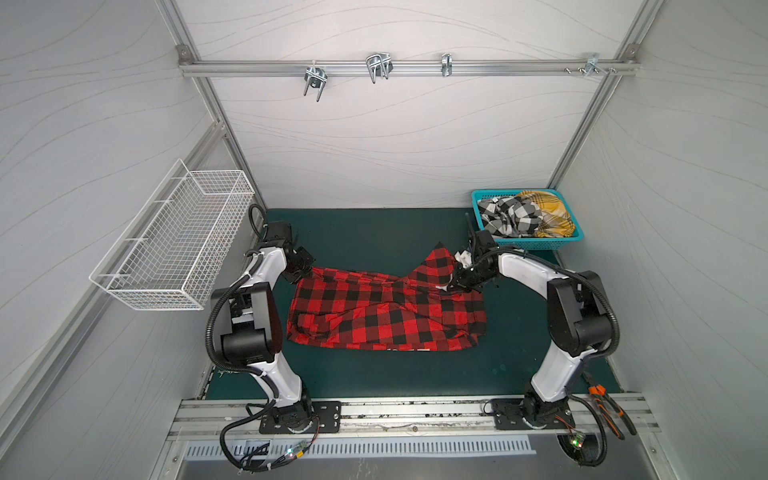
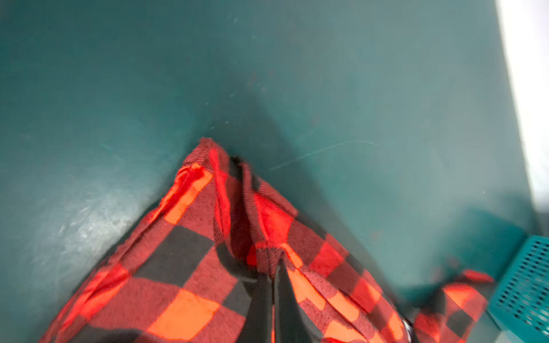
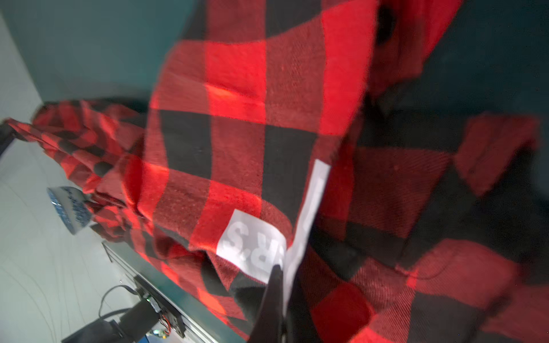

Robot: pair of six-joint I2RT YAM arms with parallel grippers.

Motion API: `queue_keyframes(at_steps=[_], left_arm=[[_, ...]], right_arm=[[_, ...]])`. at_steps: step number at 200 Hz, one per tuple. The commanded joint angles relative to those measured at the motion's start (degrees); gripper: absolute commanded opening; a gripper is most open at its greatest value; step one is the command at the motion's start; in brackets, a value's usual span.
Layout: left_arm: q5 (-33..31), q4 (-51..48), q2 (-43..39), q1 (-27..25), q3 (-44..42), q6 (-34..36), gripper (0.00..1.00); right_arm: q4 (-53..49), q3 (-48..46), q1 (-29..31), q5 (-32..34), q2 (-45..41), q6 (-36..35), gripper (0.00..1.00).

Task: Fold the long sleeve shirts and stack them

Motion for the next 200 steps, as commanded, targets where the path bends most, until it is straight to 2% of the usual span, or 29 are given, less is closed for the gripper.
queue_keyframes(at_steps=[1,71,101,118,136,158,170,185,200], left_arm=[[-0.9,-1.0,0.3,0.7,0.9,0.6,0.0],[-6.1,0.1,-0.2,1.1,-8.5,1.9,0.0],[-6.2,0.7,-1.1,1.0,-12.0,1.0,0.0],[-4.7,0.0,-0.8,1.0,-11.9,0.7,0.0],[-5.0,-1.4,-3.1,1.0,-11.3,0.0,0.28],[-7.4,-5.5,-7.6,1.0,-7.4,-0.1,0.43],[-8.4,-8.0,-9.8,0.9,-4.3,-0.1,0.46],[-9.5,-10.6,-11.3,0.0,-0.5,-0.1,0.48],[-9.3,-11.8,-11.1,-1.9,2.3,-0.2,0.43]], right_arm=[[-3.1,1.2,-0.6,3.1,-3.4,0.6,0.0],[1.2,-7.8,2.3,5.1,-0.5,-0.9,0.0],[1.1,-7.6,3.2,6.5,1.6,-0.2,0.0],[-0.2,-6.8,3.2,7.4,-0.2,-0.1,0.21],[-4.1,-4.4,3.2,9.2,-2.5,-1.1,0.43],[-9.9,-1.4,3.1,12.3,-6.6,-1.7,0.51],[-13.5,0.9,2.8,14.5,-8.3,-1.8,0.56],[-16.7,4.3,1.5,16.4,-9.0,-1.6,0.68],[-19.0,8.7,-0.3,16.1,-7.1,-1.5,0.73]])
